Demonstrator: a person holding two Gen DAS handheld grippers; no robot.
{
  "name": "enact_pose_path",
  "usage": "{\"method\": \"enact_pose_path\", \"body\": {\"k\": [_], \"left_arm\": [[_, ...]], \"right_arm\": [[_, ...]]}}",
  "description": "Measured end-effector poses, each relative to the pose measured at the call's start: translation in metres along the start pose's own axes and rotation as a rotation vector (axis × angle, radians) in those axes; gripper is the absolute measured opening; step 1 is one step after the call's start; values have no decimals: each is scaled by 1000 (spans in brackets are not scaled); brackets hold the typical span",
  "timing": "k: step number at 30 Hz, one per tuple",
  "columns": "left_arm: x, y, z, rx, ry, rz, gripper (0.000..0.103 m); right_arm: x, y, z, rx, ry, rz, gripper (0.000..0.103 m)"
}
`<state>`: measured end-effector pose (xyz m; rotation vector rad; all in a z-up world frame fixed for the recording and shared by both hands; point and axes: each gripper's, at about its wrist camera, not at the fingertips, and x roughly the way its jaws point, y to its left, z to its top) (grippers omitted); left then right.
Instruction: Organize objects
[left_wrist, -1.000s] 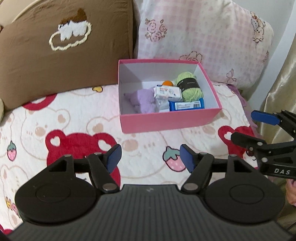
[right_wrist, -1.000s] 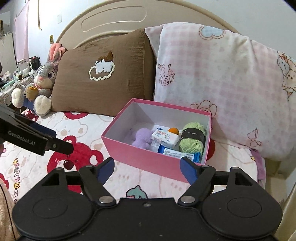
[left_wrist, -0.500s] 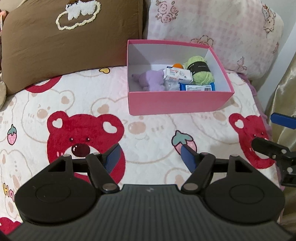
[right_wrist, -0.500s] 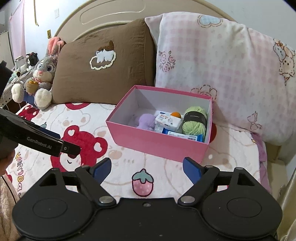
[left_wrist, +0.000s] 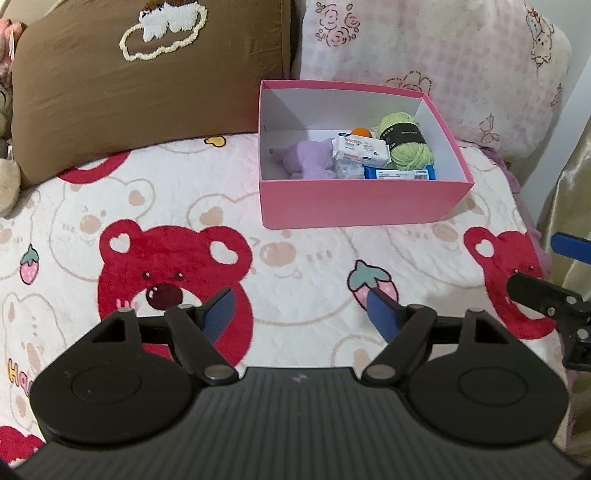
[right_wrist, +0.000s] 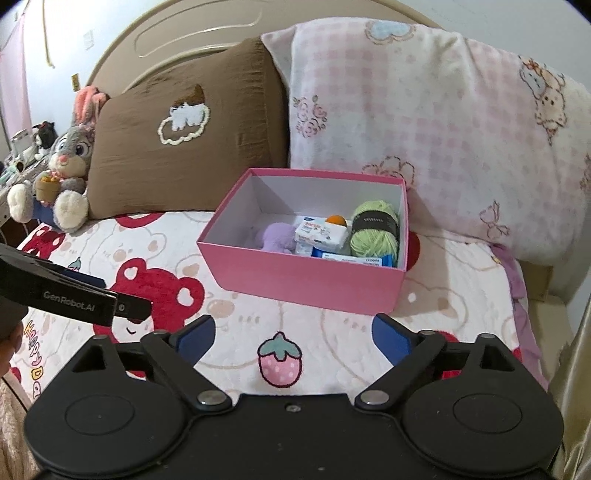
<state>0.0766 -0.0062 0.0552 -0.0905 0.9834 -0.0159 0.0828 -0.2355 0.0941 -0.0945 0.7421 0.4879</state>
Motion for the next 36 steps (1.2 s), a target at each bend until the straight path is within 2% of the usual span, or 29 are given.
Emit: {"method": "enact_pose_path", "body": {"k": [5, 10, 14, 18, 25, 36], "left_arm": [[-3, 0, 0, 7, -12, -2, 97], [-4, 0, -2, 6, -3, 6, 103], [-2, 0, -4, -7, 25, 17, 103], [-6, 1, -8, -20, 4, 20, 103], [-12, -2, -11, -8, 18, 35, 103], [-10, -7, -14, 6, 46, 61, 103]], "right_arm": [[2, 3, -5, 9, 4, -47, 99], [1, 9, -8, -4, -6, -77, 100], [-2, 9, -8, 9, -10, -85, 100], [-4, 6, -10, 43, -8, -91, 100], [-1, 5, -20, 63, 15, -119, 100], [-7, 3, -22, 75, 6, -139, 100]]}}
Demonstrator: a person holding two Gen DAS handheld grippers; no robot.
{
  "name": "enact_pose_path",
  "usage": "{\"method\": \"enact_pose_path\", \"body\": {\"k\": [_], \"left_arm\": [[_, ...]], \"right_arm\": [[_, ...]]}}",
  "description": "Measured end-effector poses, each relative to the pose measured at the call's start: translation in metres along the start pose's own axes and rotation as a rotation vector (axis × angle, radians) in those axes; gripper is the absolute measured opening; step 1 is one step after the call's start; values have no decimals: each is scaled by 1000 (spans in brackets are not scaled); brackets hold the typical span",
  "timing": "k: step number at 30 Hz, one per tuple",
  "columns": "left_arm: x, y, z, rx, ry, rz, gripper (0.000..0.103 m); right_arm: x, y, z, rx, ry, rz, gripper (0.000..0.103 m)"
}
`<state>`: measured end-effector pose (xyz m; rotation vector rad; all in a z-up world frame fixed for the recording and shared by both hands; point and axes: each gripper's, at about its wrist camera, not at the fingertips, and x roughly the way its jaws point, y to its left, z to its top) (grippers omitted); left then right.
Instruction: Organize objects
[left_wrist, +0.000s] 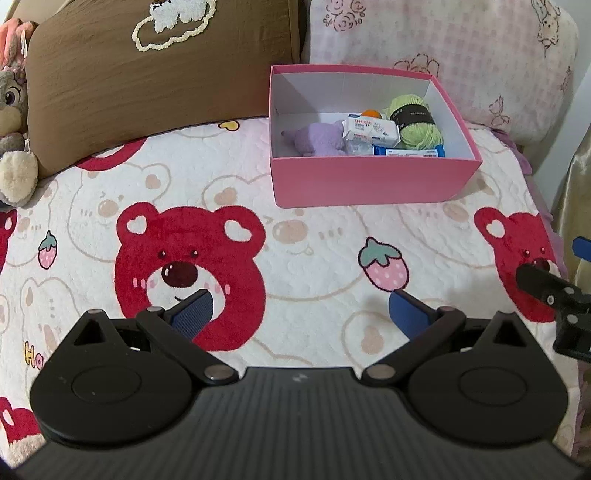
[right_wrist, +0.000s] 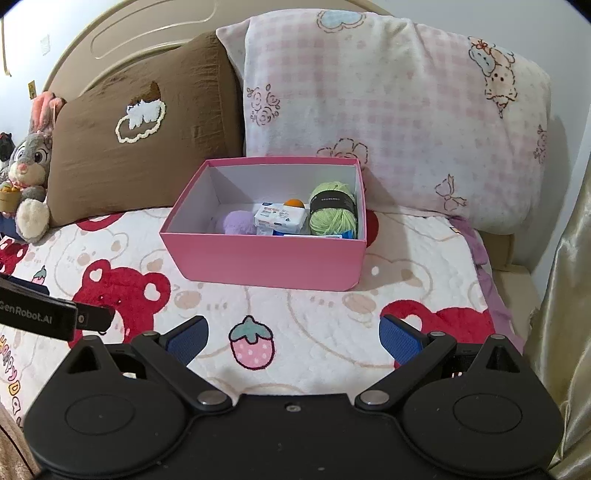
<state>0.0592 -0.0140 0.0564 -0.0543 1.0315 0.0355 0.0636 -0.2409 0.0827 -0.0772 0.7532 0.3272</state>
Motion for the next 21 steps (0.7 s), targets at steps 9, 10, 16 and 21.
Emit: {"method": "enact_pose_path", "body": {"k": [9, 10, 16, 21], "left_arm": [[4, -2, -1, 10, 4, 17, 103], [5, -2, 0, 9, 7, 20, 103], [6, -1, 0, 7, 12, 22, 103], [6, 0, 0, 9, 12, 20, 103]], "right_arm": [[5, 1, -3, -3, 6, 3, 100], [5, 1, -3, -4, 7, 3, 100], [5, 0, -3, -2, 8, -5, 100], [4, 0, -4, -1, 5, -5, 100]]}}
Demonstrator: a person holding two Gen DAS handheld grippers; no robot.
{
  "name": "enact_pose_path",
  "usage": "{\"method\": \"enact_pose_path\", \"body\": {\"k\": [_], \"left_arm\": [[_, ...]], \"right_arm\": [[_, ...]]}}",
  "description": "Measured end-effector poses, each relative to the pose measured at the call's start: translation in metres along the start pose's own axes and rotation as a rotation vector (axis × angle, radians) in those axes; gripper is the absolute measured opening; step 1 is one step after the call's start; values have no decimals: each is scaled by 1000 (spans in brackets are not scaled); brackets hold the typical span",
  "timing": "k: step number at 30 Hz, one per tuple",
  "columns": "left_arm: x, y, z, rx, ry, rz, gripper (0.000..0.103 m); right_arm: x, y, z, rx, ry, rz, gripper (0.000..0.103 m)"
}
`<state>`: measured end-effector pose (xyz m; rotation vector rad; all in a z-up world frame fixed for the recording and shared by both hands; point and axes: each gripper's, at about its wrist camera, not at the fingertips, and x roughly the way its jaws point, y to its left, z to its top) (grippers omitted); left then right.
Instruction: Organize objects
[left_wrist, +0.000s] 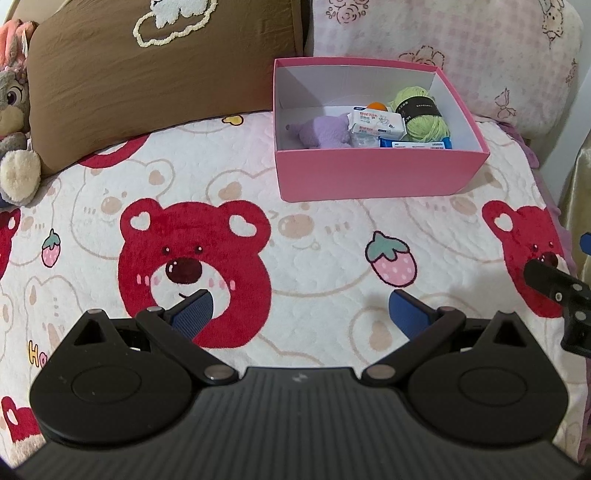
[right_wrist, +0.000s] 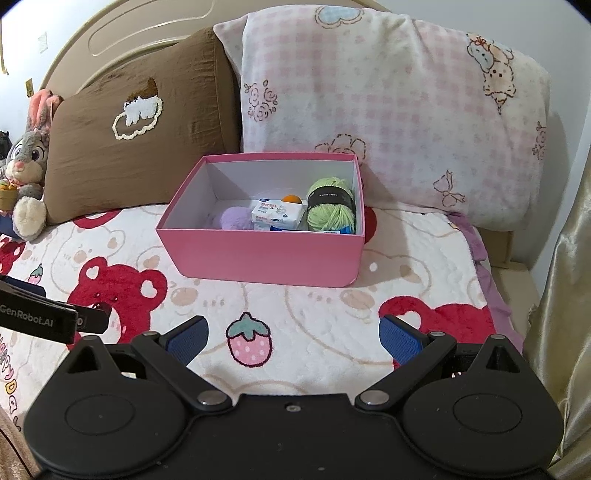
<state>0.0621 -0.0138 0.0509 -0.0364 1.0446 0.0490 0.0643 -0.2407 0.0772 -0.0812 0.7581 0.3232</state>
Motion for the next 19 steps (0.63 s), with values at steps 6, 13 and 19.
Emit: {"method": "enact_pose_path", "body": {"k": [6, 13, 19], "left_arm": [[0, 0, 0, 0, 1, 0, 103], [-2, 0, -2, 11, -7, -3, 103], [-4, 1, -4, 6, -10, -4, 103]], "right_arm": [[-2, 3, -1, -12, 2, 2, 100], [-5, 5, -1, -17, 0, -2, 100], [-7, 6, 0, -17, -4, -6, 100]]}}
